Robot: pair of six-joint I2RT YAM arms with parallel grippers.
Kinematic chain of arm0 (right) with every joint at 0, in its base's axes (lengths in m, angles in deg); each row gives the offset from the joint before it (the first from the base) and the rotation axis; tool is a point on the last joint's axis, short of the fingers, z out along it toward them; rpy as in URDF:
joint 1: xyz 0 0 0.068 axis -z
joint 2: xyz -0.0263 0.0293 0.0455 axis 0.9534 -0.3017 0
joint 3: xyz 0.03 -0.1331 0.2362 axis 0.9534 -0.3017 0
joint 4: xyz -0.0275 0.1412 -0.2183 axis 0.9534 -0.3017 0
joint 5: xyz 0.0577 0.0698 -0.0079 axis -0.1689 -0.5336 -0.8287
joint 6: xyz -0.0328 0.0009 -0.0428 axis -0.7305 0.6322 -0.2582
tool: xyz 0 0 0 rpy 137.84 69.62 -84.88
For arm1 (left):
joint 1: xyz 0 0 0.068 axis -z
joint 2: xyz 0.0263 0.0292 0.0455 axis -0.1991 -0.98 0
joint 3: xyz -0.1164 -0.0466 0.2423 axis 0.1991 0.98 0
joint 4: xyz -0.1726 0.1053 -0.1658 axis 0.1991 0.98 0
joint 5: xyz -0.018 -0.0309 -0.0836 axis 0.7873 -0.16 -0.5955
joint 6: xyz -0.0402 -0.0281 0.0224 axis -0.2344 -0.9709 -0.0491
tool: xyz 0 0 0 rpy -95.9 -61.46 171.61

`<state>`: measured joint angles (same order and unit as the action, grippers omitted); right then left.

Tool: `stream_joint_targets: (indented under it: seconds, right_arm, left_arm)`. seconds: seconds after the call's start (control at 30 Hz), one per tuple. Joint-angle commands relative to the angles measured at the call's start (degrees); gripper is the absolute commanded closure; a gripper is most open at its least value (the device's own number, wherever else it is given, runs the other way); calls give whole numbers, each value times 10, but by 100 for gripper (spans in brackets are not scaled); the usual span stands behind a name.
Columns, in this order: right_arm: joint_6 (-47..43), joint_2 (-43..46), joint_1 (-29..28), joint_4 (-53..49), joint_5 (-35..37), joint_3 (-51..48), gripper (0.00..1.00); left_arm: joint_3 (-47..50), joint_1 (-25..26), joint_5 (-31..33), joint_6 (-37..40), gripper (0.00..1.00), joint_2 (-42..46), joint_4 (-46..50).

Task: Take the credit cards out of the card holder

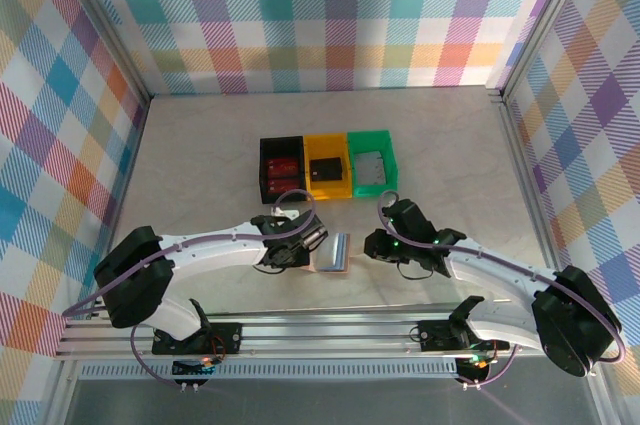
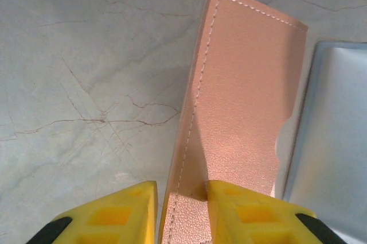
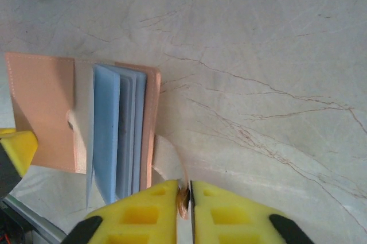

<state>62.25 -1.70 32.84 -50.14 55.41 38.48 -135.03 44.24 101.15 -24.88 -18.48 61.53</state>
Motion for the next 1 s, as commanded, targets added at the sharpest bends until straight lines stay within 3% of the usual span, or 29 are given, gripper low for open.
stream_joint_targets:
  seconds: [0.0,0.17,0.33,0.53,0.73,0.97]
  right_arm:
    - [-12,-6,5,-31,-16,25,81]
    - [-15,13,6,-62,-29,57,75]
    - [9,39,6,-70,-56,87,78]
    - [64,8,3,6,-121,100,82]
    - [88,-87,-3,51,-124,104,92]
    - [90,-120,-9,67,-73,93,94]
  left_arm:
    - [16,-4,1,1,72,7,-11]
    - [26,-4,-11,-4,73,-6,-27]
    - [44,-4,-26,-14,76,-9,-50]
    - [51,-4,-34,-17,79,-9,-62]
    - [55,-4,-43,-20,80,-13,-78]
    - [54,-3,-51,-19,82,-20,-90]
